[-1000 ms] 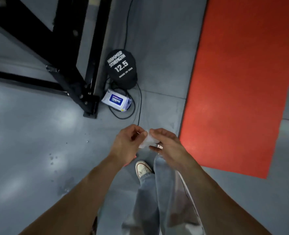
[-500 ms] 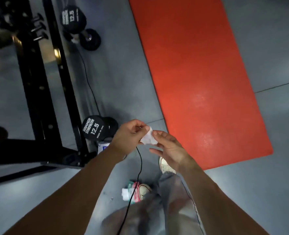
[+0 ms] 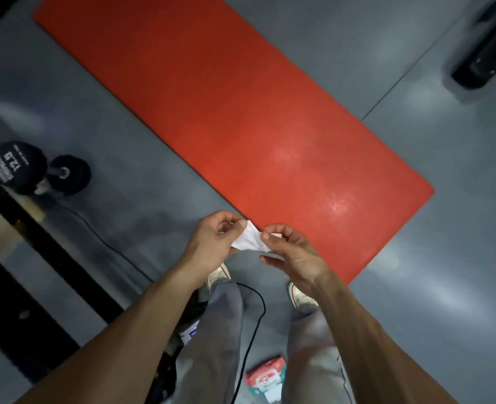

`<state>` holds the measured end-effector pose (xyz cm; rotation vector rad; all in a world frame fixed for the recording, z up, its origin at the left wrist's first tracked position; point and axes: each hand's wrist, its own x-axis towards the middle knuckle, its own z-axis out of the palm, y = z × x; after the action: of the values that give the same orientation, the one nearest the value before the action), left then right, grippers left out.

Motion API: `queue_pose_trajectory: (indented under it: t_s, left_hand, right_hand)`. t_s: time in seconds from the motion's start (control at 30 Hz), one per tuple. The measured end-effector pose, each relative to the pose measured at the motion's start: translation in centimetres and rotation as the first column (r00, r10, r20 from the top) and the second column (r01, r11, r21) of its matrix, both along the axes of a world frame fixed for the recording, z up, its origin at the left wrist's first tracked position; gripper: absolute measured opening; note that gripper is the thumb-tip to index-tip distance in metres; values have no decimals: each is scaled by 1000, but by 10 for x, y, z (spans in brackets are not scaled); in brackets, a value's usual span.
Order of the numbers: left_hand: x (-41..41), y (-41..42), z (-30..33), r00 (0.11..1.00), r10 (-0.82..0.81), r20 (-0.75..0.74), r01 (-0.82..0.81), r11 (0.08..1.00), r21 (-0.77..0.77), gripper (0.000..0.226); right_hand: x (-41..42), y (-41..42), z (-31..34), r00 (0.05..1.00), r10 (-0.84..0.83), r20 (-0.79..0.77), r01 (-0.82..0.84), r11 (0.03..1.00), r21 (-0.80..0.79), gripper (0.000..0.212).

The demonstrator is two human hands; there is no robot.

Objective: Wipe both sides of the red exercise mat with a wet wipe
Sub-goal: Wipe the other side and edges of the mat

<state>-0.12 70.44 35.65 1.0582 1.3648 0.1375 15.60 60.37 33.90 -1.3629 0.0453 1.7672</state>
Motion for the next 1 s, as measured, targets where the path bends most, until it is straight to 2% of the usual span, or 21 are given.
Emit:
queue_pose_trajectory:
  t_s: [0.1, 0.3, 0.4, 0.53, 0.77, 0.87, 0.93, 1.0]
  left_hand:
    - [0, 18, 1, 999, -37, 19, 38, 998, -45, 9]
    - [27, 42, 10, 985, -174, -11, 173, 982, -70, 10]
    - [45, 48, 17, 965, -263, -17, 263, 964, -28, 8]
    - [70, 54, 33, 903, -420, -93, 427, 901, 77, 8]
    - [92, 74, 39, 871, -470, -144, 490, 855, 171, 11]
    - [101, 93, 35, 867, -495, -64, 499, 863, 76, 7]
    - [101, 110, 27, 852, -523, -8, 523, 852, -25, 22]
    - [100, 128, 19, 823, -568, -20, 566, 822, -53, 41]
  right_hand:
    - [-11, 1, 2, 997, -71, 39, 73, 996, -51, 5]
    - [-11, -8, 10, 968, -246, -38, 244, 968, -53, 13]
    - [-7, -8, 14, 966, -242, -92, 239, 970, -44, 25]
    - [0, -6, 24, 956, -268, -120, 266, 963, -31, 28]
    - [11, 19, 24, 925, -374, -71, 374, 927, -24, 23]
    - [13, 40, 16, 869, -492, -58, 491, 871, -33, 23]
    - [11, 59, 12, 816, -574, -63, 573, 819, -38, 23]
    - [4, 80, 8, 747, -662, -57, 662, 749, -32, 22]
